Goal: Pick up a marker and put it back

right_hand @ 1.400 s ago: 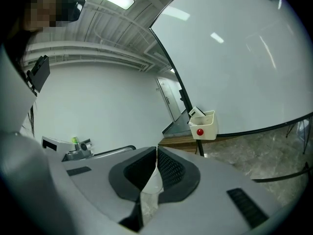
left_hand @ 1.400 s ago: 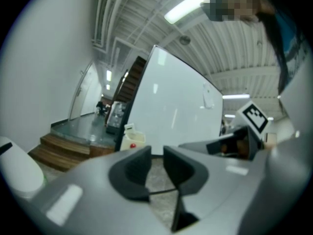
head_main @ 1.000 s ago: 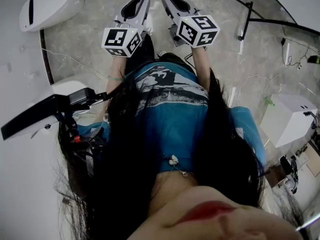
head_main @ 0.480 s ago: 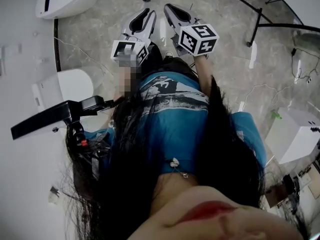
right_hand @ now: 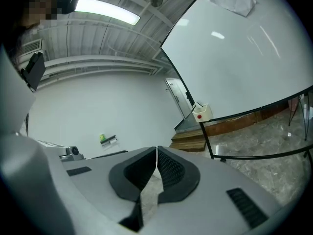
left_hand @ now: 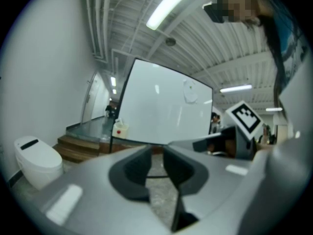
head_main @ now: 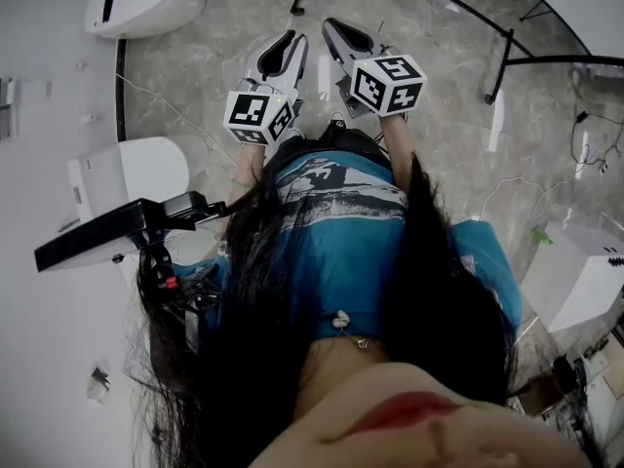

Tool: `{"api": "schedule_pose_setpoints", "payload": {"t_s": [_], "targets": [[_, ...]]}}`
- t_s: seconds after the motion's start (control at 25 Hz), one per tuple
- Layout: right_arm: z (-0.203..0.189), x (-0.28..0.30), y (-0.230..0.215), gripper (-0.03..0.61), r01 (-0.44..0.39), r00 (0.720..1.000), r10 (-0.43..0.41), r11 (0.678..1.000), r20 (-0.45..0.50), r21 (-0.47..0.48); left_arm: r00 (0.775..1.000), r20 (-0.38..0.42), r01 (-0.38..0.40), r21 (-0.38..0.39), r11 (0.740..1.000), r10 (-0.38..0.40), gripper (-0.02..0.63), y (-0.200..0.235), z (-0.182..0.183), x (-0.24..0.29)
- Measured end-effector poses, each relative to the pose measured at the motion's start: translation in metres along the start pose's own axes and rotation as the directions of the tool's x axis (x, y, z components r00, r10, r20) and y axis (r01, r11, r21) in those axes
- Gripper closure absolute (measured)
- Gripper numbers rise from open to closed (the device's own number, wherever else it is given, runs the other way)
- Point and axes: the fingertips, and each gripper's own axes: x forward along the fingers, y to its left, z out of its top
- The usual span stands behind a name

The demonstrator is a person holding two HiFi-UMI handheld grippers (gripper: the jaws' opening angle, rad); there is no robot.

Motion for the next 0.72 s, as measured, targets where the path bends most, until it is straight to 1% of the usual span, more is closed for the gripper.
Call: {"api": "schedule_pose_setpoints", "payload": {"t_s": [0.16,0.4,0.52,0.72], "targets": [[0.001,0.006,0.012,0.561,-0.004,1.0,0.003,1.0,0.012,0.013,1.0,-0.005,-0.004,0.009,1.0,0.004,0.551,0.007,0.001,-0.011],[0.008,-0.002,0.01,0.562,-0.006,1.0,0.005,0.999,0.024,0.044,1.0,-0.008,-0.003,0.009,1.0,0.003,0.551,0.002,0.009,-0.005],[0.006,-0.004,0.011,0.563,0.003,1.0,-0.005,0.999,0.027,0.05,1.0,-0.011,0.007,0.006,1.0,-0.007,0.551,0.0,0.007,-0.007],[-0.007,0.015,0.046,0.563,0.038,0.998,-0.039,0.999,0.039,0.024,0.999,0.013,0.042,0.002,0.999,-0.042,0.551,0.029,0.006,-0.039]]}}
